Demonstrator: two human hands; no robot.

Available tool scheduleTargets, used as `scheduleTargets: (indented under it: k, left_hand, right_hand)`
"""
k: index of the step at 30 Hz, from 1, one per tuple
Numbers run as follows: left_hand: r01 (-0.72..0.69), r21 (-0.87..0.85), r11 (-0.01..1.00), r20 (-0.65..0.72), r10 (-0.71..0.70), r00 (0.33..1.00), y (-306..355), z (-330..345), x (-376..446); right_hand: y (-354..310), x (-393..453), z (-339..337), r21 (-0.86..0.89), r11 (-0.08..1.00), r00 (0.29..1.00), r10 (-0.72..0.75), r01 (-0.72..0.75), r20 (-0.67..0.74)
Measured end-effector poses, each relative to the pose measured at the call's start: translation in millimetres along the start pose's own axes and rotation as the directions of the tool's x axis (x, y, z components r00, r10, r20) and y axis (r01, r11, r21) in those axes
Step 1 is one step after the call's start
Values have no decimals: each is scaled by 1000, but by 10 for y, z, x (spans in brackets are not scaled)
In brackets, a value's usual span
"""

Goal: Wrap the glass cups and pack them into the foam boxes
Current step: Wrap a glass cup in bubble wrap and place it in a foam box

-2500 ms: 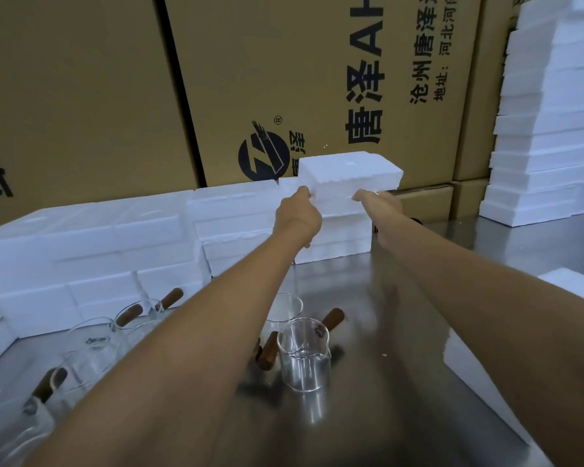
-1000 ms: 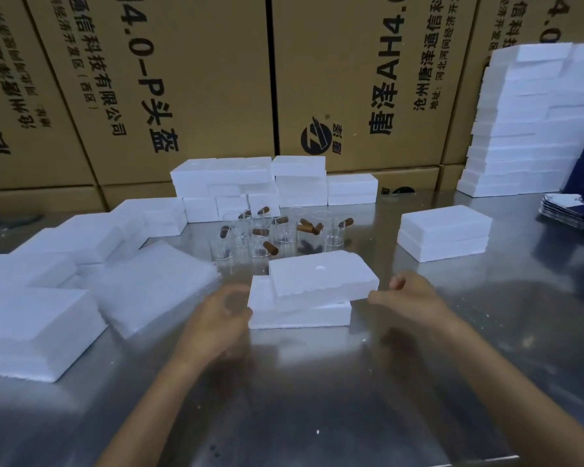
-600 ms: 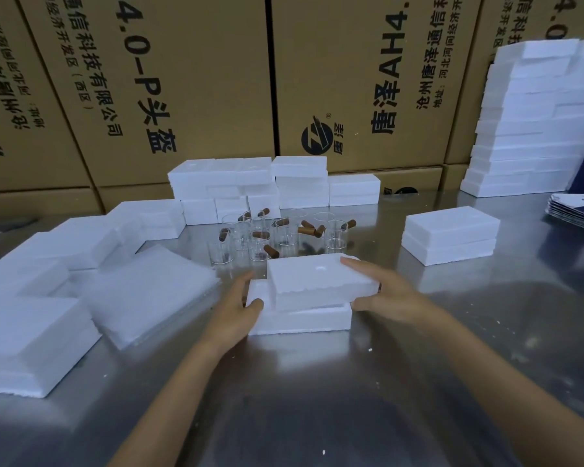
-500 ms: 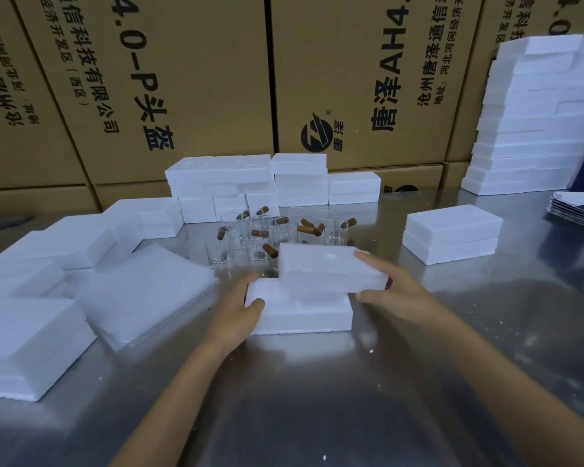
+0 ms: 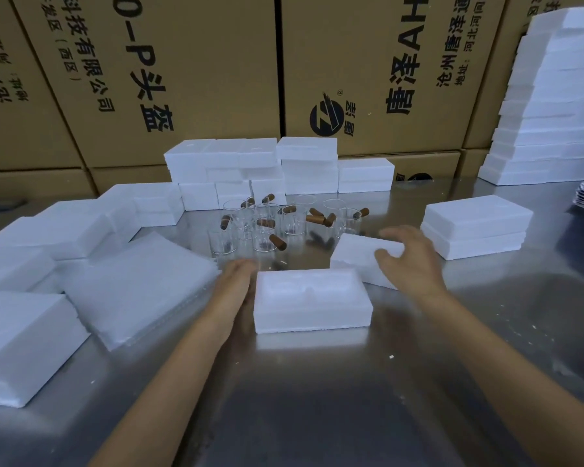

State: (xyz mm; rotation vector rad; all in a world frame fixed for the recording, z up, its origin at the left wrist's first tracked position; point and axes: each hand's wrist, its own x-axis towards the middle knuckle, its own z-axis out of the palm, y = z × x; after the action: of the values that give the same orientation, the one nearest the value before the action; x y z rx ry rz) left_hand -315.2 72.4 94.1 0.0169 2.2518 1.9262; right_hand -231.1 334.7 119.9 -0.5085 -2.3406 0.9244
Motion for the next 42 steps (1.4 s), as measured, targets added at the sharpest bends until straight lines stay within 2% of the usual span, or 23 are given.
scheduleTargets:
  k: [3, 6, 8, 11, 13, 17, 19, 21, 24, 26, 28, 32, 33, 35, 38, 42]
  left_hand:
    - [-14, -43, 999, -106, 9, 994, 3, -22, 142]
    - [-90, -149, 985, -198, 60, 978, -45, -17, 185]
    - [-133, -156, 979, -217, 98, 971, -100, -36, 198]
    - [-151, -151, 977, -173, 124, 977, -130, -57, 216]
    - [-139, -138, 981, -154, 118, 981, -92, -44, 224]
    - [-123, -42, 992, -166, 114, 979, -5, 10, 158]
    - [-203, -2, 979, -157, 200, 967, 66, 19, 97]
    - [-352, 86, 932, -89, 359, 929, 113, -12, 42]
    - [-519, 145, 842, 19, 522, 852, 146, -54, -78]
    - [-586, 139, 798, 11, 591, 807, 153, -24, -151]
    - [-608, 152, 779, -1, 615, 788, 190, 39, -222]
    - [-565, 58, 823, 28, 564, 825, 344, 164, -259]
    - [-559, 41, 828, 35, 558, 829, 374, 218, -263]
    - [-541, -29, 841, 3, 541, 841, 391, 356, -281]
    - [-540, -124, 832, -74, 535, 842, 361, 519, -330]
    - [-565, -117, 817, -123, 553, 824, 307, 514, -359]
  right_hand:
    - [-508, 104, 375, 156, 986, 964, -101, 64, 246]
    - [-871, 253, 904, 92, 994, 916, -85, 54, 392]
    - [-987, 341, 1195, -20, 999, 913, -34, 46, 407]
    - [-1021, 433, 1444, -76, 997, 928, 21, 8, 372]
    - [-1019, 491, 1509, -48, 999, 943, 30, -15, 332]
    - [-1078, 514, 1297, 138, 988, 961, 33, -74, 275]
    - [-1096, 437, 1041, 345, 924, 949, 52, -164, 312]
    - [-1079, 285, 750, 527, 815, 928, 32, -240, 371]
    - [-1025, 24, 400, 678, 687, 915, -48, -262, 401]
    - [-983, -119, 267, 746, 616, 918, -90, -254, 386]
    - [-938, -222, 227, 802, 539, 931, -82, -258, 355]
    - [-870, -309, 265, 894, 353, 958, 25, -277, 287]
    - [-857, -324, 287, 899, 359, 967, 54, -252, 250]
    - [-823, -392, 332, 847, 503, 985, 84, -172, 150]
    - [-767, -497, 417, 732, 681, 999, -25, -4, 29]
    - [-764, -545, 498, 648, 749, 988, -147, 138, -40]
